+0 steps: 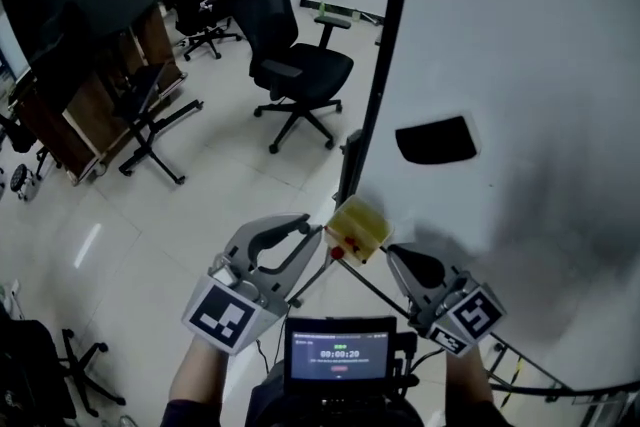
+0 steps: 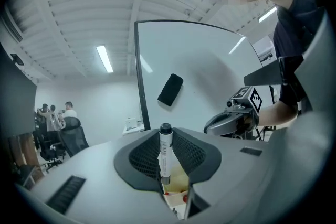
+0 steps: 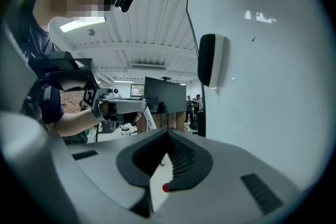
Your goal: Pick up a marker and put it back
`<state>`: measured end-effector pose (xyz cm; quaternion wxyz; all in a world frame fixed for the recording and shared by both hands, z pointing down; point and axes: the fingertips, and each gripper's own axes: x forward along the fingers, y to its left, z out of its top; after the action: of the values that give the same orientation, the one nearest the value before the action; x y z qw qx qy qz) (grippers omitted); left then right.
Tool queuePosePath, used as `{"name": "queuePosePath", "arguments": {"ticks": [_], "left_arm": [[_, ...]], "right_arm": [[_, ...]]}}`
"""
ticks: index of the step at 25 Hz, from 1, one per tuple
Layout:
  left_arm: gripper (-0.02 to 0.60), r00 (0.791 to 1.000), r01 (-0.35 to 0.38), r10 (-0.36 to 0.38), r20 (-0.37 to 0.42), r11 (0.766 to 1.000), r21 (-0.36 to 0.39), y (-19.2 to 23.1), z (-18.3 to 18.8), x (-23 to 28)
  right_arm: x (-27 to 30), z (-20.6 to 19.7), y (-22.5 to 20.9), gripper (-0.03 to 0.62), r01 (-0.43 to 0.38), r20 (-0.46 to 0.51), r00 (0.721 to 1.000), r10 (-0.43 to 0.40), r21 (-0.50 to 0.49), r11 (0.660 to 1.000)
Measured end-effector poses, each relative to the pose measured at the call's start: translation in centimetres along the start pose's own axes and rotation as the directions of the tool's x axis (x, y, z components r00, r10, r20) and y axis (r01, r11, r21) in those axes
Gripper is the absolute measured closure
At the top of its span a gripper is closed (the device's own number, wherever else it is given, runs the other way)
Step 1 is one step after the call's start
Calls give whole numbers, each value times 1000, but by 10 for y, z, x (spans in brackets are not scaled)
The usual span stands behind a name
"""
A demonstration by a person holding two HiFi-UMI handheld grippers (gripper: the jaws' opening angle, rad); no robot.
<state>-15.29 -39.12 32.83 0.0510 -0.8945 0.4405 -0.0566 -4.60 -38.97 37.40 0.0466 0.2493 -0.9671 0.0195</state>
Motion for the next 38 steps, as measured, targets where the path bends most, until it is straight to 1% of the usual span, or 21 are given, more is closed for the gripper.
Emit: {"name": "queuePosePath", "arguments": {"ticks": [2,5,9,11,15,20,22,27,32,38], "left_arm": [[509,999,52,-51,16,999,-10,11,-3,8],[509,991,130,-129,31,991,-28,21,-10,24],[509,975,222,-219,41,973,-62,23,-26,48],[509,968,250,-248,32,966,-73,20,-34,61],[509,964,264,-264,-5,963,-50,20,-52,85],[509,959,278,-281,-45,958,-65,10,-75,113],[509,959,276,-280,-53,959,-68,12,-83,118],[509,956,275,-283,-74,956,-104,18,-102,121],[509,953,271,-281,-116,958,-92,10,-126,142],[506,947,266,-279,-157,959,-98,7,-144,148]], "right_arm": [[10,-1,-3,579,42,-15,999,-42,3,999],[17,-3,-9,579,110,-28,994,-110,18,994],[18,-13,-16,579,185,-60,981,-184,20,983],[15,-17,-22,579,212,-72,975,-210,28,977],[14,-24,-28,579,243,-84,967,-239,39,969],[13,-32,-42,579,237,-104,967,-232,33,971],[15,-31,-45,579,232,-106,968,-227,37,972],[22,-35,-47,579,221,-108,971,-215,47,974],[17,-48,-63,579,208,-115,973,-201,52,977],[12,-51,-65,579,217,-126,970,-209,55,975]]}}
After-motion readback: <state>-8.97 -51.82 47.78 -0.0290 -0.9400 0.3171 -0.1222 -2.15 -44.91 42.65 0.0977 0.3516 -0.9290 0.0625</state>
